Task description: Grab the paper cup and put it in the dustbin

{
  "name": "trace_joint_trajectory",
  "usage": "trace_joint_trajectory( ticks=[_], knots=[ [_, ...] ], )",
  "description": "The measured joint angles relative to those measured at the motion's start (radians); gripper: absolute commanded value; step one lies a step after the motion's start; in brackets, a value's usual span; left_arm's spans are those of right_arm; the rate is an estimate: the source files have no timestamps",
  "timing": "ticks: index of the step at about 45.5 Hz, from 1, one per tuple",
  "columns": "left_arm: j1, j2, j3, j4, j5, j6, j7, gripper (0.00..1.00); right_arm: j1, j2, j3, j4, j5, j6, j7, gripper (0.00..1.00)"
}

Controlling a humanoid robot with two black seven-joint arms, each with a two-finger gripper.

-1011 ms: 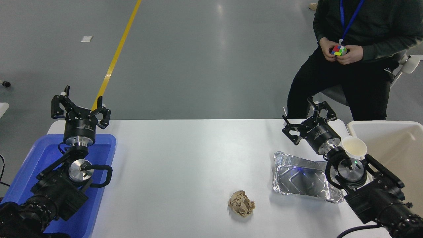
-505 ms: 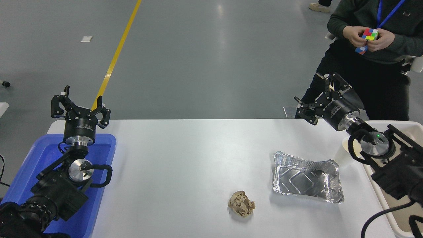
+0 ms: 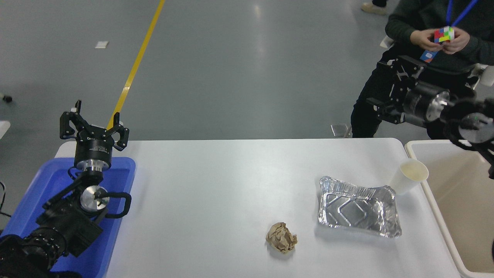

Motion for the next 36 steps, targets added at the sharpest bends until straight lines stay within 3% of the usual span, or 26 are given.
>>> trace_joint_trajectory(
  ticks=[9,21,36],
  knots=[
    [0.000,0.000,0.000,0.000,0.000,0.000,0.000,0.99,0.231,-0.041,-0.330,0.088,-0.140,0.007,0.001,1.00],
    [0.000,0.000,0.000,0.000,0.000,-0.001,0.000,0.99,0.458,-0.066,-0.565,0.177,-0.375,0.098,0.001,1.00],
    [0.001,0.000,-0.001,0.000,0.000,-0.001,0.001,0.99,0.613,-0.050,-0.787,0.217,-0.517,0.206,-0.017,1.00]
  ],
)
